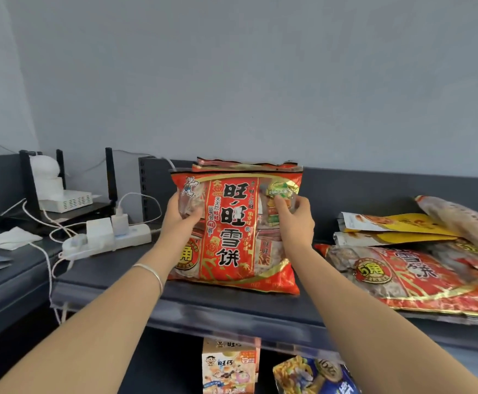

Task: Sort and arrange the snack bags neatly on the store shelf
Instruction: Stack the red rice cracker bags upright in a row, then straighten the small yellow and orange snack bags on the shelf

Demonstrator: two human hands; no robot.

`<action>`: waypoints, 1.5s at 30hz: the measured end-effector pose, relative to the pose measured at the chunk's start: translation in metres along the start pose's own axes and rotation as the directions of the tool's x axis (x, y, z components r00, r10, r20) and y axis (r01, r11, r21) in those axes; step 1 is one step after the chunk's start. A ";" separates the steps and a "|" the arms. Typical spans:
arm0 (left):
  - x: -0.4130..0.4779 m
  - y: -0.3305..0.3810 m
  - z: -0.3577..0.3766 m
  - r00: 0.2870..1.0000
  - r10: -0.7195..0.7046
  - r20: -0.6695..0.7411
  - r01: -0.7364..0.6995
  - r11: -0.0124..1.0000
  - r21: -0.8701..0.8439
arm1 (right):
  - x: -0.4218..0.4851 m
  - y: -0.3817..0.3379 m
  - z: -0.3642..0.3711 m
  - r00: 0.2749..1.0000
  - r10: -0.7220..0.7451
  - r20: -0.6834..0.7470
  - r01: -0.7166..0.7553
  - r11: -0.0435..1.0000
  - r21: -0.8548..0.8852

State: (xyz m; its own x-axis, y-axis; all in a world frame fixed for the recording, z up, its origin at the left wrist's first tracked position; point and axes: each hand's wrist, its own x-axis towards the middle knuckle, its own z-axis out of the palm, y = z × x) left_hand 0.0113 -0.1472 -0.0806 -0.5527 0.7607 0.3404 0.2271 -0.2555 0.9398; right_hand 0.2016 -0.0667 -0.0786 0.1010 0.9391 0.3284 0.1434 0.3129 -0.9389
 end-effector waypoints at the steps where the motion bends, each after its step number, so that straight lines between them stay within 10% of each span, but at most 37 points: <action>1: 0.002 0.000 0.002 1.000 0.012 -0.008 -0.012 1.000 0.025 | 0.000 0.000 -0.001 1.000 -0.006 -0.011 0.006 1.000 -0.021; 8: 0.000 0.009 0.014 0.898 0.385 -0.212 -0.171 0.751 0.638 | 0.006 0.000 -0.001 0.990 0.043 0.136 -0.021 0.987 -0.162; 16: -0.003 0.037 0.074 0.656 0.676 0.335 -0.733 0.467 0.494 | 0.010 -0.004 -0.034 0.984 -0.172 0.038 0.175 0.931 -0.321; 27: -0.044 0.039 0.204 0.577 0.505 0.642 -0.741 0.654 0.152 | 0.038 0.019 -0.161 0.975 -0.222 -0.030 0.143 0.720 -0.679; 36: -0.066 0.050 0.297 0.691 0.224 0.687 -0.581 0.738 0.344 | 0.080 0.017 -0.253 0.957 -0.176 0.232 0.288 0.455 -0.842; 45: -0.067 0.049 0.335 0.745 0.125 0.656 -0.576 0.616 0.537 | 0.113 0.019 -0.281 0.848 0.020 0.529 0.513 0.214 -0.831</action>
State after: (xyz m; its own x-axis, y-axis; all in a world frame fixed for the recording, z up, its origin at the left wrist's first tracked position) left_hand 0.3277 -0.0111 -0.0675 0.1426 0.9256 0.3506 0.8889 -0.2755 0.3659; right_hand 0.4926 0.0051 -0.0308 -0.4322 0.8780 0.2057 0.9008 0.4309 0.0535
